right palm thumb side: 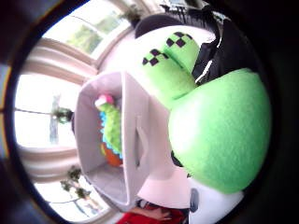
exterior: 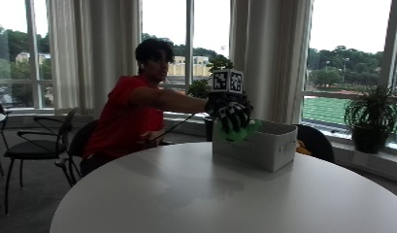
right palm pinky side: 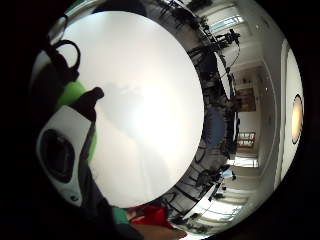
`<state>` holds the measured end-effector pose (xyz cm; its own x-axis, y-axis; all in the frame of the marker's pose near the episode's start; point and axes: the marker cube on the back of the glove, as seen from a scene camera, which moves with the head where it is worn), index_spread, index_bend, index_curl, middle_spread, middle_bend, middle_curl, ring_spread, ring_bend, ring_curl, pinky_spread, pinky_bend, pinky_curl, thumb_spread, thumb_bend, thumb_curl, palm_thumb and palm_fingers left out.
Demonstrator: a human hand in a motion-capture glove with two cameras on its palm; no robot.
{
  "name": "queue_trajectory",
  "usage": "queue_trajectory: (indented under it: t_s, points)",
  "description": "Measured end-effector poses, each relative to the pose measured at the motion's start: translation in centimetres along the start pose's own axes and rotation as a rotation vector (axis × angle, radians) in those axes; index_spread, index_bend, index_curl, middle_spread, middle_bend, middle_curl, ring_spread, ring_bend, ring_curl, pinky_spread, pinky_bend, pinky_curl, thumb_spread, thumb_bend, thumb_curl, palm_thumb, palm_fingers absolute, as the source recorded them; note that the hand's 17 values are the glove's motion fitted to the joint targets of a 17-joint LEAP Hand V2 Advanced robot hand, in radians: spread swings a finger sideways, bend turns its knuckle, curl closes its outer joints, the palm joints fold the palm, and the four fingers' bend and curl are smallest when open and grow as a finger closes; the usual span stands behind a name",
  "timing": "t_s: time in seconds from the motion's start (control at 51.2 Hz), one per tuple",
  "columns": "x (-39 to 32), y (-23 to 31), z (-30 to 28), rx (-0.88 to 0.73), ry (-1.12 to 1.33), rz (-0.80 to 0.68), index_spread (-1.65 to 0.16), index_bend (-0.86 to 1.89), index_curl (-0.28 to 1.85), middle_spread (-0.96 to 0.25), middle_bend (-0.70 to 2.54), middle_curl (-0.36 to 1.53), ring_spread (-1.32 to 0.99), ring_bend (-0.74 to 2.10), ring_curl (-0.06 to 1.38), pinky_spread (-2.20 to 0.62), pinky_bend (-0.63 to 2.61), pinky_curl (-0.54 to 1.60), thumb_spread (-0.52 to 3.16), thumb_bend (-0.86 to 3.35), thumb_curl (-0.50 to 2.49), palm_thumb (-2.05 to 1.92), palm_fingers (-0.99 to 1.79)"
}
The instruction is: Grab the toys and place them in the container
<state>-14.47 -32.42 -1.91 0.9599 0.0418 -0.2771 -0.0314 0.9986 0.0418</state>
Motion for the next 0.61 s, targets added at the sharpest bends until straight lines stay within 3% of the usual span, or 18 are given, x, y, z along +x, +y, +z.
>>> queue_trajectory:
  t_s: [0.215, 0.41, 0.605]
  points:
    - [-2.8, 1.7, -7.2, 0.069, -0.041, -0.074, -0.57, 0.22, 0.59, -0.48, 0.49, 0.55, -0.54, 0.86, 0.45, -0.36, 1.04, 0.32, 0.59, 0.04, 0.87, 0.72, 0.84]
    - [-11.1, 5.4, -14.5, 0.110, -0.067, -0.161, -0.59, 0.17, 0.63, -0.48, 0.46, 0.58, -0.54, 0.86, 0.45, -0.36, 1.05, 0.33, 0.57, 0.00, 0.90, 0.72, 0.83]
    - [-12.3, 5.5, -15.2, 0.111, -0.075, -0.177, -0.59, 0.13, 0.65, -0.47, 0.43, 0.60, -0.53, 0.86, 0.46, -0.36, 1.10, 0.35, 0.59, -0.02, 0.92, 0.70, 0.78]
